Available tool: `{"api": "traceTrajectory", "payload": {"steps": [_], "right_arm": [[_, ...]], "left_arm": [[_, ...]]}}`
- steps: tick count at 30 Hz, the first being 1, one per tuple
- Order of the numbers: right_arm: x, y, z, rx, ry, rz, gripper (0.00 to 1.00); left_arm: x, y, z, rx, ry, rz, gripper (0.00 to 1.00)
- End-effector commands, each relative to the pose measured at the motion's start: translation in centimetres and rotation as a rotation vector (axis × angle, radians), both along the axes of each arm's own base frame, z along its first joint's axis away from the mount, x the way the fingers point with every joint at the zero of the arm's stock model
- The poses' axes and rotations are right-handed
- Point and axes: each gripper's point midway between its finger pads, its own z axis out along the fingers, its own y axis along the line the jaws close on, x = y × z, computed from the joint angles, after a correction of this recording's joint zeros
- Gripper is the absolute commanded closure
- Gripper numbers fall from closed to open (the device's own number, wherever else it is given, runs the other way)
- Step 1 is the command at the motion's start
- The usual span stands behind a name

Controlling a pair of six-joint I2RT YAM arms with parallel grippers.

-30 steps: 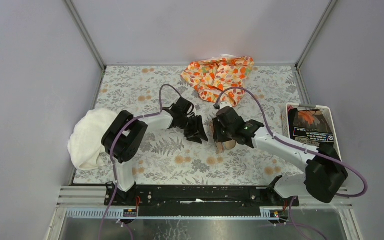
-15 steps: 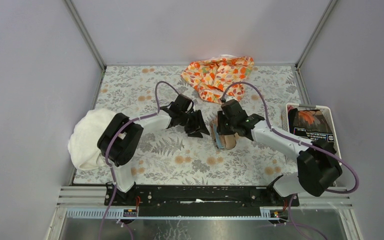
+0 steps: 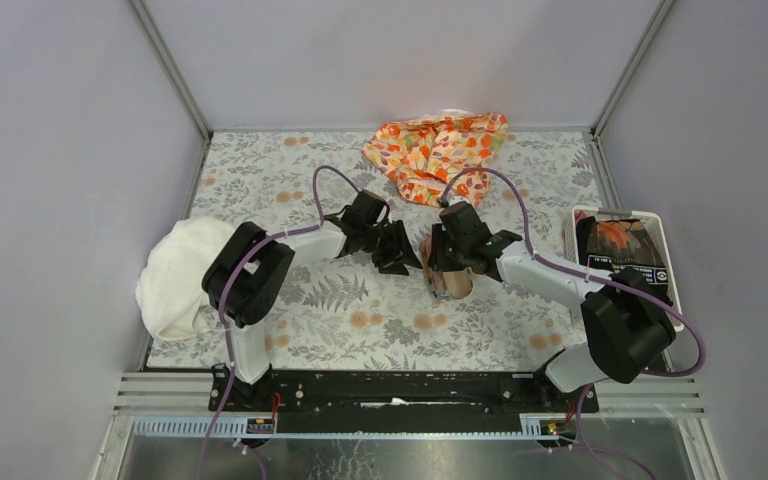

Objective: Organize the sunglasses
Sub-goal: Place the sunglasses in the sunglasses case.

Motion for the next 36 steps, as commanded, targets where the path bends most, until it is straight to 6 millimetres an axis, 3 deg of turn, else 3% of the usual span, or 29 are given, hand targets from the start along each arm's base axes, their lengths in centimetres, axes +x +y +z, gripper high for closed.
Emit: {"api": "traceTrajectory", "payload": {"steps": [1, 15, 21, 30, 36], "right_arm": [[0.2, 0.2, 1.0, 0.041, -0.033, -0.008, 0.69], [-0.1, -0.6, 2.6, 0.082, -0.084, -0.044, 0.69], [0.3, -1.2, 1.7, 0.076, -0.066, -0.071, 0.68], [0.0, 0.8, 0.4, 0.154, 0.001, 0.002, 0.69], [-0.5, 1.6, -0.4, 0.183, 0.041, 0.032, 0.69]], "left_arm": [[0.7, -0.7, 0.1, -0.022, -0.030, -0.002, 0.50], [0.9, -1.0, -0.1, -0.016, -0.023, -0.007, 0.51], [1.3, -1.3, 0.1, -0.019, -0.028, -0.001, 0.51], [2.5, -1.9, 0.6, -0.024, -0.042, 0.007, 0.51], [2.8, -1.8, -0.2, -0.006, -0.027, 0.011, 0.53]]}}
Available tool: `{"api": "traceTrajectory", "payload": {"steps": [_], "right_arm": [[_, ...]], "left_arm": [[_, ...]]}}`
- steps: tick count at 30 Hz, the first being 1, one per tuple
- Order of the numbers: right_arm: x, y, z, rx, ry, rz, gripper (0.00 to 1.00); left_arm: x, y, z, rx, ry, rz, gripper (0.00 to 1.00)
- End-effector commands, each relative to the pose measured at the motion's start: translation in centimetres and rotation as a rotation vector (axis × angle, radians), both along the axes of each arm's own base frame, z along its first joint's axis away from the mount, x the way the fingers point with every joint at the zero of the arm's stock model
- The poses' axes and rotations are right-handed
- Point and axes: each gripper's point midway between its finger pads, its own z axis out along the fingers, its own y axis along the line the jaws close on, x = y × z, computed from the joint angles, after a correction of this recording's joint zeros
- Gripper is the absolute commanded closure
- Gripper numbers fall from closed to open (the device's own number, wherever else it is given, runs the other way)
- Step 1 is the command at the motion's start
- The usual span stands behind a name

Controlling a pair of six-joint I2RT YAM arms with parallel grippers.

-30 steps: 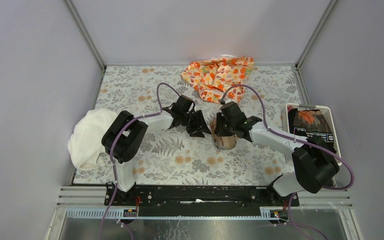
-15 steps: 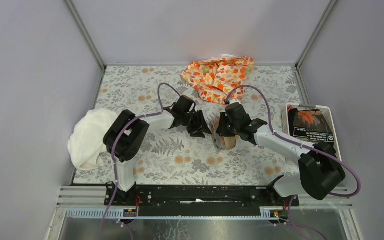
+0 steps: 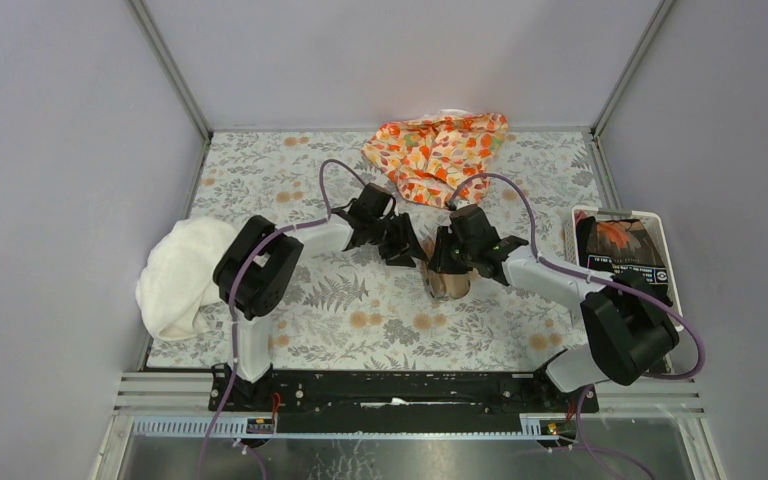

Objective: Organize the sunglasses
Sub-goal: Place the sunglasses in the sunglasses case.

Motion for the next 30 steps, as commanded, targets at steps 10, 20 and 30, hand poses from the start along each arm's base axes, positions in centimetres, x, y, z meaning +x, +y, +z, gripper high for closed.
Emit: {"api": "traceTrajectory", "payload": {"steps": [10, 20, 30], "right_arm": [[0.1, 2.6, -0.4, 0.124, 0.040, 0.028, 0.69], [0.2, 3.0, -0.5, 0.160, 0.058, -0.007, 0.69], [-0.2, 2.9, 0.7, 0.173, 0.038, 0.012, 0.69]], "left_arm": [[0.3, 0.7, -2.2, 0.025, 0.021, 0.019, 0.59], [-0.4, 1.2, -3.4, 0.031, 0.042, 0.020, 0.73], [-0.2, 1.2, -4.2, 0.040, 0.051, 0.020, 0.84]]}}
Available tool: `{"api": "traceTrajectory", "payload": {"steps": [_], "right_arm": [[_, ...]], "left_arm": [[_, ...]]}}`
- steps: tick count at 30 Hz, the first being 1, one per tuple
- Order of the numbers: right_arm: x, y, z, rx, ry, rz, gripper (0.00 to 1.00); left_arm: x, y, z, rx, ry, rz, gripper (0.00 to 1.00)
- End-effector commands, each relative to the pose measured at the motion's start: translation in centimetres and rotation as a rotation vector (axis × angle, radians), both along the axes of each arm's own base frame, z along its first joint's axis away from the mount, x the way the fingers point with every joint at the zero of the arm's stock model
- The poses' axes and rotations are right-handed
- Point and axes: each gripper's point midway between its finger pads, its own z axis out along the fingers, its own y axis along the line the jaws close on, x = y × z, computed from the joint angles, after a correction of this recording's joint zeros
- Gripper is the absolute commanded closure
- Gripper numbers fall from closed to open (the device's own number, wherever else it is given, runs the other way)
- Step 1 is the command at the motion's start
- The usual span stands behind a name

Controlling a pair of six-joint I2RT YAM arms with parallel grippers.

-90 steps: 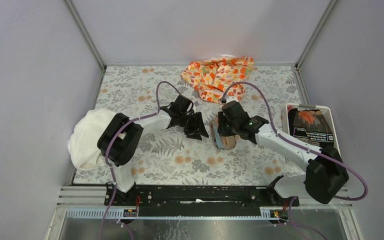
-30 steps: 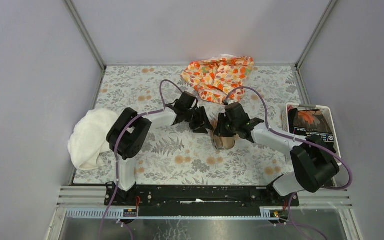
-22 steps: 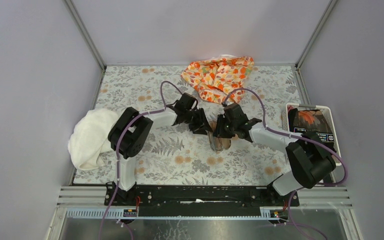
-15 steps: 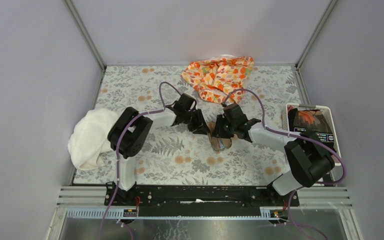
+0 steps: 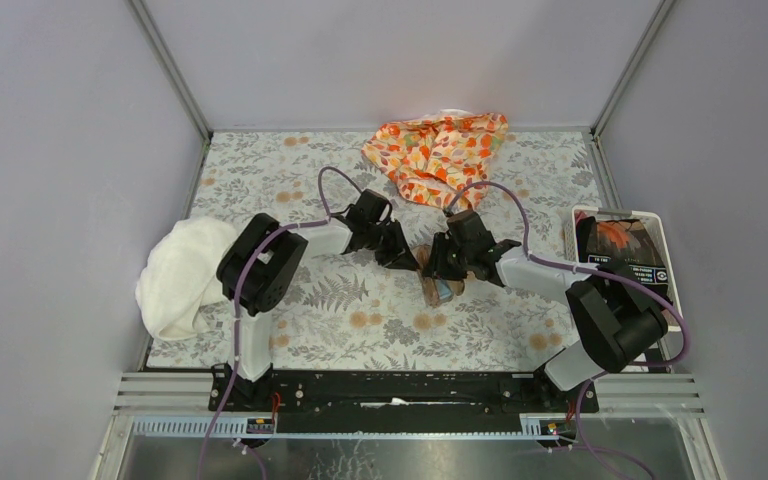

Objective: Organize the sunglasses
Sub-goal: Place the sunglasses in the sunglasses case.

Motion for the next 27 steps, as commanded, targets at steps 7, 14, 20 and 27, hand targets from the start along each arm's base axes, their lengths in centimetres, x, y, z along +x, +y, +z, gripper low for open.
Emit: {"api": "traceTrajectory", "payload": {"steps": [7, 14, 20, 27], "right_arm": [[0.6, 0.9, 4.0, 0.059, -0.098, 0.053, 0.69], [0.8, -0.1, 3.9, -0.023, -0.116, 0.075, 0.69], [1.3, -1.1, 3.2, -0.158, -0.120, 0.184, 0.68], [1.4, -1.2, 1.8, -0.206, -0.092, 0.220, 0.68]], "left_arm": [[0.2, 0.2, -2.1, 0.029, 0.015, 0.007, 0.86], [0.5, 0.2, -2.2, 0.031, 0.017, 0.007, 0.87], [0.8, 0.4, -2.1, 0.037, 0.016, 0.005, 0.87], [1.0, 0.5, -2.0, 0.036, 0.014, 0.005, 0.87]]}}
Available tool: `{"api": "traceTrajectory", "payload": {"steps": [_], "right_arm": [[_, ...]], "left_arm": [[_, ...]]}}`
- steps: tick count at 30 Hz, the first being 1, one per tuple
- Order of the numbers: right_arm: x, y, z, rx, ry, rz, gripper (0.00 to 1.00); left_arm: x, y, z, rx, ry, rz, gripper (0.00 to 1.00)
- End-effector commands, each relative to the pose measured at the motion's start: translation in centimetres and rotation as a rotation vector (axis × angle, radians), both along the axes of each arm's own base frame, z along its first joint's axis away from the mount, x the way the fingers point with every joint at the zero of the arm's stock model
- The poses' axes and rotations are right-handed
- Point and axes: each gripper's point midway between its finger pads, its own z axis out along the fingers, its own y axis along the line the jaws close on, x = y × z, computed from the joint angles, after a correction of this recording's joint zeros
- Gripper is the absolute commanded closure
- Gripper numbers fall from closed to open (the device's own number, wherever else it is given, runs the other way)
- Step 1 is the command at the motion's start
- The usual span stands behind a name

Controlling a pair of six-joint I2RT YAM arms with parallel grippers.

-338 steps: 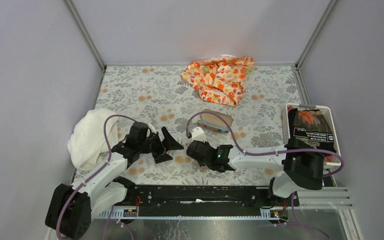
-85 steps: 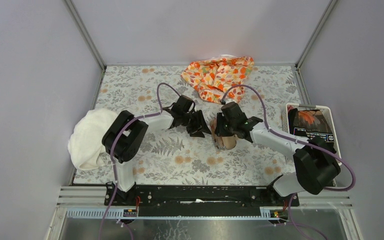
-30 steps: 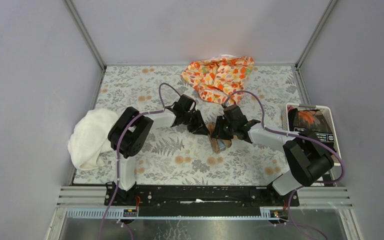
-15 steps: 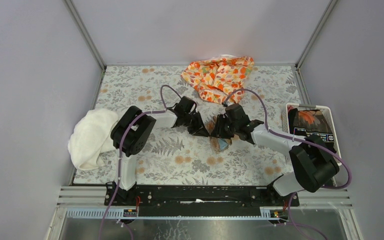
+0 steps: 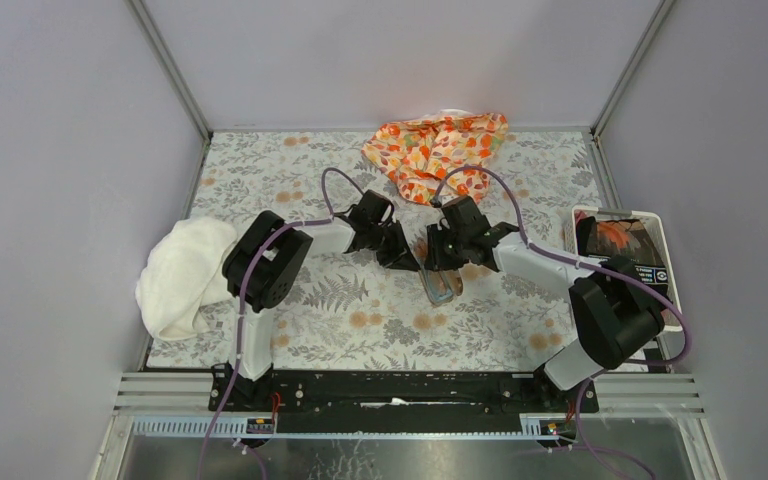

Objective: Organize the sunglasses
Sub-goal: Place the sunglasses in the sunglasses case.

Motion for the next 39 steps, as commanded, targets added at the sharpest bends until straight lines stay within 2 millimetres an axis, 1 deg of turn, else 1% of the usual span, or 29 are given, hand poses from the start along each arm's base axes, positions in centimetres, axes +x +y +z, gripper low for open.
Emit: {"api": "traceTrajectory", "payload": {"steps": [1, 12, 17, 19, 22, 25, 29, 32, 35, 37, 39], "right_arm": [[0.2, -0.6, -0.7, -0.064, 0.001, 0.032, 0.68], [-0.8, -0.3, -2.4, -0.030, 0.052, 0.007, 0.67], [-1.0, -0.2, -2.7, -0.015, 0.067, -0.007, 0.62], [-1.1, -0.2, -2.7, -0.010, 0.073, -0.016, 0.56], [-1.0, -0.4, -2.4, -0.007, 0.060, -0.041, 0.46], [-0.7, -0.7, -1.5, 0.004, 0.026, -0.069, 0.41], [-0.6, -0.7, 0.2, 0.030, -0.011, -0.080, 0.41], [-0.5, -0.7, 1.5, 0.048, -0.038, -0.085, 0.45], [-0.6, -0.6, 2.0, 0.059, -0.040, -0.080, 0.48], [-0.9, -0.2, 2.2, 0.067, -0.039, -0.065, 0.48], [-1.3, 0.2, 2.4, 0.062, -0.052, -0.048, 0.51]], "left_arm": [[0.5, 0.6, -1.0, 0.028, -0.004, -0.003, 0.87], [0.5, 0.5, -1.1, 0.026, -0.002, -0.004, 0.87], [0.4, 0.6, -1.3, 0.026, 0.001, -0.004, 0.88], [0.3, 0.6, -1.3, 0.025, 0.002, -0.004, 0.88], [0.3, 0.6, -1.3, 0.026, 0.005, -0.004, 0.88], [0.2, 0.7, -1.5, 0.027, 0.007, -0.001, 0.88], [0.0, 0.7, -1.5, 0.022, 0.008, 0.001, 0.88], [0.0, 0.7, -1.6, 0.022, 0.010, 0.001, 0.88], [-0.1, 0.7, -1.6, 0.021, 0.011, 0.000, 0.88], [-0.1, 0.7, -1.5, 0.018, 0.009, -0.001, 0.88], [-0.1, 0.7, -1.5, 0.018, 0.012, 0.000, 0.88]]}}
